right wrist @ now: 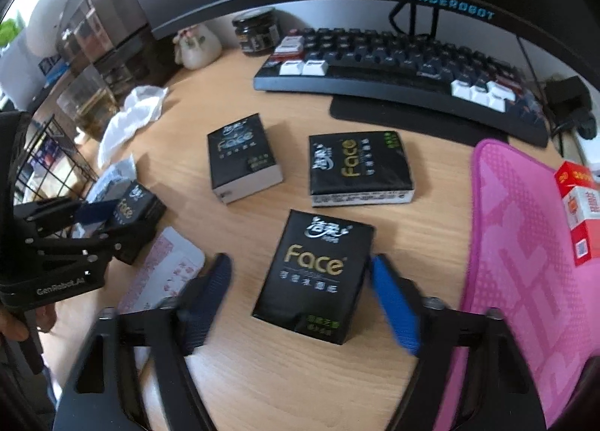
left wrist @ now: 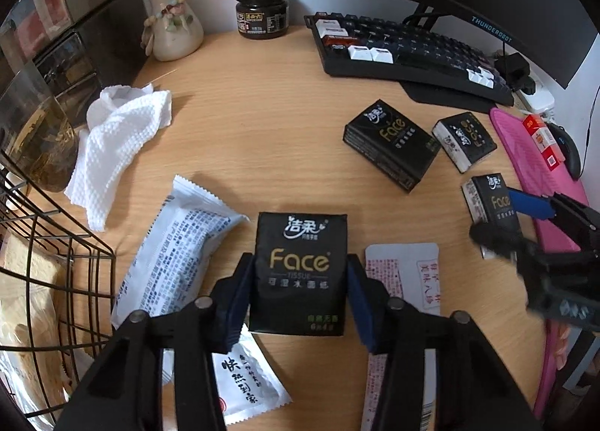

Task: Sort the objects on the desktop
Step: 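Return to the desk and grasp a black Face tissue pack with each tool, then carry both tissue packs over the wire basket and open both tools, then grasp a Face tissue pack with the left tool while the right tool grasps another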

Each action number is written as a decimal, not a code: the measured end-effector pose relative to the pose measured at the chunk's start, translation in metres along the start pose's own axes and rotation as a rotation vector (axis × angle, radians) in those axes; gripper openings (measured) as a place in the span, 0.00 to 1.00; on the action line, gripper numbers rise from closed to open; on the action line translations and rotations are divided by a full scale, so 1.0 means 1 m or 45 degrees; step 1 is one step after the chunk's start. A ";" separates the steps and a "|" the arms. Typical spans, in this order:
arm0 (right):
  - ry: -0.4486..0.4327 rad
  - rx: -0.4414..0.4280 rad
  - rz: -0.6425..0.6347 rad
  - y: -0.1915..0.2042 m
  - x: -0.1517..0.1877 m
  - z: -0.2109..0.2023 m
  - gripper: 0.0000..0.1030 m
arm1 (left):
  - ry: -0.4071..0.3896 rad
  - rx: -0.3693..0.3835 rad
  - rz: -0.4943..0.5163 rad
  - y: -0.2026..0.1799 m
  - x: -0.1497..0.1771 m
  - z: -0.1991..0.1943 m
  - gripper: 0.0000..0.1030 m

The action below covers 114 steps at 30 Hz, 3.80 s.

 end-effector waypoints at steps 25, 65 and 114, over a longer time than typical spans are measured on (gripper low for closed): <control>-0.206 -0.089 -0.133 0.070 0.006 -0.101 0.47 | -0.306 0.034 0.012 0.004 0.041 -0.131 0.51; -0.127 -0.322 -0.611 0.315 -0.010 -0.082 0.65 | -0.305 -0.096 -0.572 0.192 0.174 -0.174 0.75; -0.012 -0.072 0.099 -0.004 0.020 -0.036 0.65 | 0.030 0.066 0.142 -0.052 0.039 -0.006 0.52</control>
Point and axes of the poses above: each gripper's, at about its wrist camera, not at the fingertips, and z roughly the way its jaws point, y to its left, x to its underside, the point moved 1 cm from there along z, roughly the way its jaws point, and after that the axes turned 13 degrees about y, right-handed, at the moved point
